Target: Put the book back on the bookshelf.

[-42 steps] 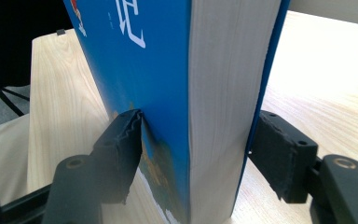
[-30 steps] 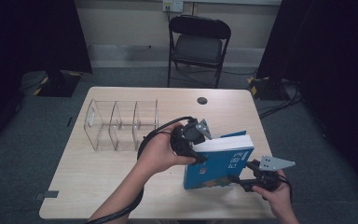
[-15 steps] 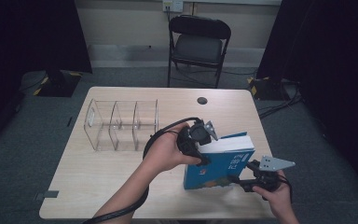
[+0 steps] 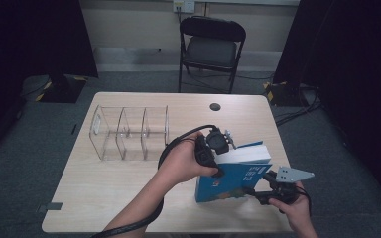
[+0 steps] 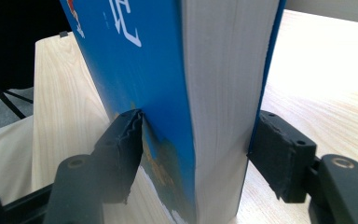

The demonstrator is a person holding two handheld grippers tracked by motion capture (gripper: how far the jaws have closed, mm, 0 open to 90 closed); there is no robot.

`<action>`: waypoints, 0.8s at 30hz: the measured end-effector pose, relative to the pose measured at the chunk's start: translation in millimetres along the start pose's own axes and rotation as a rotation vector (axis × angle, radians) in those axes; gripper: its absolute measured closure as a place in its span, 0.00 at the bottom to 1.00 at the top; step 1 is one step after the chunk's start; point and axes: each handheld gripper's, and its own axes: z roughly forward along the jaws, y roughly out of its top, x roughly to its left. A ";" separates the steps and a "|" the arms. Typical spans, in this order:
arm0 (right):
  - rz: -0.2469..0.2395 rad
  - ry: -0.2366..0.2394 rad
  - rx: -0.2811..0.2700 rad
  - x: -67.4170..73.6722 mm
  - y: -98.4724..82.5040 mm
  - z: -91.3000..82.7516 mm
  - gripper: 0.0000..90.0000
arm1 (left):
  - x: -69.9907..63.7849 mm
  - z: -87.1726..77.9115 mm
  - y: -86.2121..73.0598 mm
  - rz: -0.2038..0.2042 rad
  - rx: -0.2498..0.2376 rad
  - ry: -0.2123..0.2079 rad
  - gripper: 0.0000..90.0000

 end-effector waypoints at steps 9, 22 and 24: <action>-0.001 -0.001 0.001 0.3 -0.3 0.0 0.40 | -2.6 3.2 0.2 0.011 0.001 0.021 0.60; -0.002 -0.001 0.001 0.7 -0.5 0.0 0.40 | -3.9 5.4 1.4 0.063 0.008 0.019 0.64; -0.003 -0.002 0.001 0.8 -0.5 0.0 0.40 | -3.5 5.0 1.1 0.079 0.004 0.021 0.63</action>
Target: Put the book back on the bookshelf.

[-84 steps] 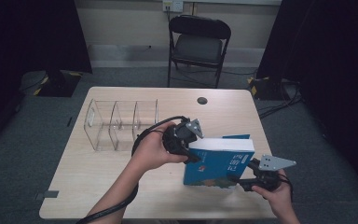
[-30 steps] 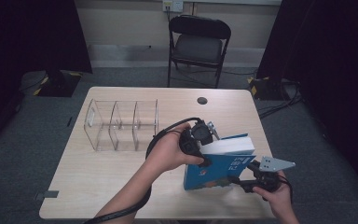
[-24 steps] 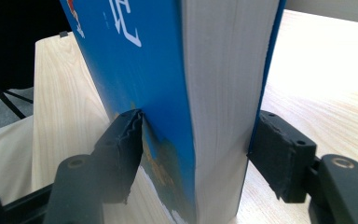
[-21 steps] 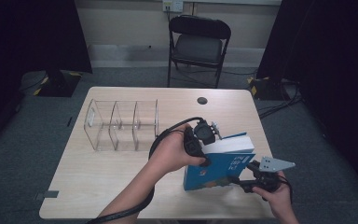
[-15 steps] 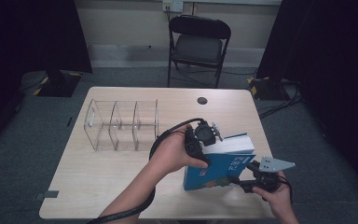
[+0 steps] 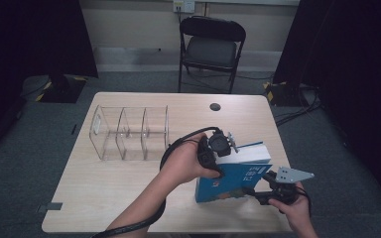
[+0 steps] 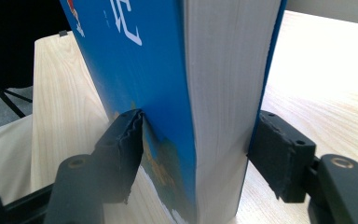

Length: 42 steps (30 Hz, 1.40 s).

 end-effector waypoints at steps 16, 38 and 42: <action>-0.006 -0.007 0.009 -0.1 -0.7 0.8 0.39 | 0.1 0.1 -0.7 0.018 -0.004 0.001 0.65; -0.001 -0.005 0.016 -0.5 -2.0 1.6 0.38 | -2.7 6.0 4.8 0.039 0.056 0.015 0.64; -0.001 -0.005 0.015 -0.9 -2.1 1.6 0.38 | -3.8 5.7 4.8 0.045 0.057 0.009 0.67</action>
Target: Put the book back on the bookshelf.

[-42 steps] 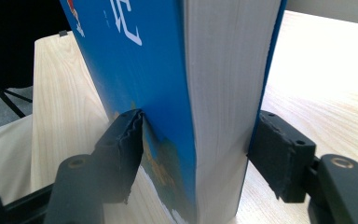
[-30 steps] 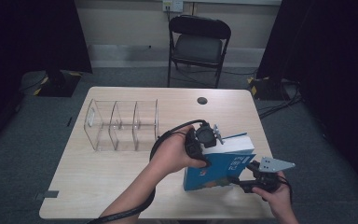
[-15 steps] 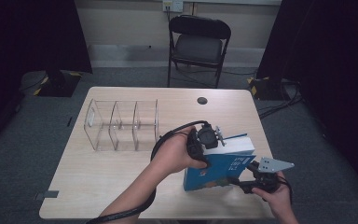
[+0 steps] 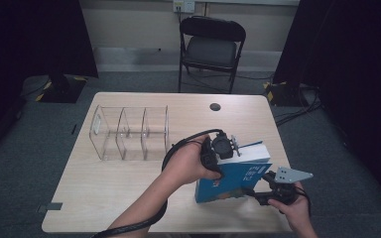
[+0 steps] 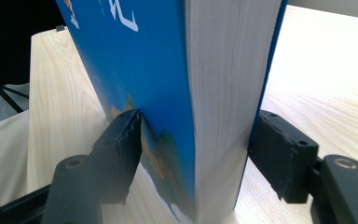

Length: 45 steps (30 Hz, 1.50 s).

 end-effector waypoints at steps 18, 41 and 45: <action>0.020 0.037 0.076 -6.0 -14.4 -2.1 0.27 | -11.9 -7.3 -8.4 0.009 -0.026 -0.007 0.69; 0.043 -0.078 0.280 -11.4 -29.7 10.2 0.26 | 3.3 -41.6 -45.7 -0.147 -0.062 0.030 0.69; 0.037 -0.078 0.302 -10.5 -29.3 12.1 0.26 | 6.0 -46.5 -51.5 -0.166 -0.065 0.036 0.69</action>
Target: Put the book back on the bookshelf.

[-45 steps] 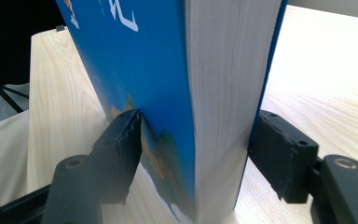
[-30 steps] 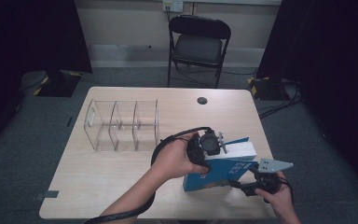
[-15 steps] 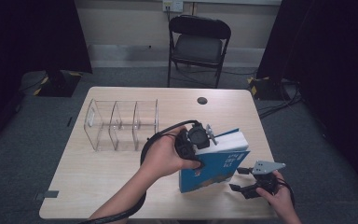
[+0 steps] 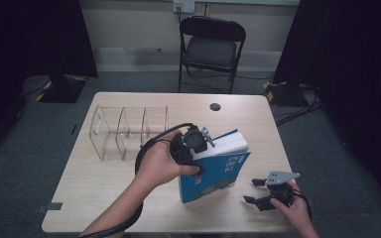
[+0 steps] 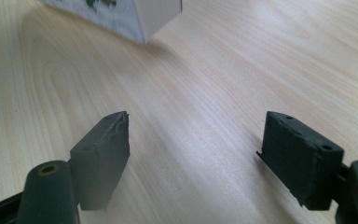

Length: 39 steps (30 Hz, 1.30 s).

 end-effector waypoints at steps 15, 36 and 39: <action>-0.068 -0.036 0.037 3.8 0.9 3.5 0.21 | 14.2 -16.5 -25.3 -0.070 0.015 0.035 0.69; -0.073 -0.027 0.038 2.8 1.1 4.0 0.20 | 29.2 -35.3 -55.5 -0.160 0.019 0.071 0.69; -0.073 -0.029 0.038 2.9 1.1 3.9 0.20 | 29.5 -37.7 -58.1 -0.167 0.019 0.075 0.69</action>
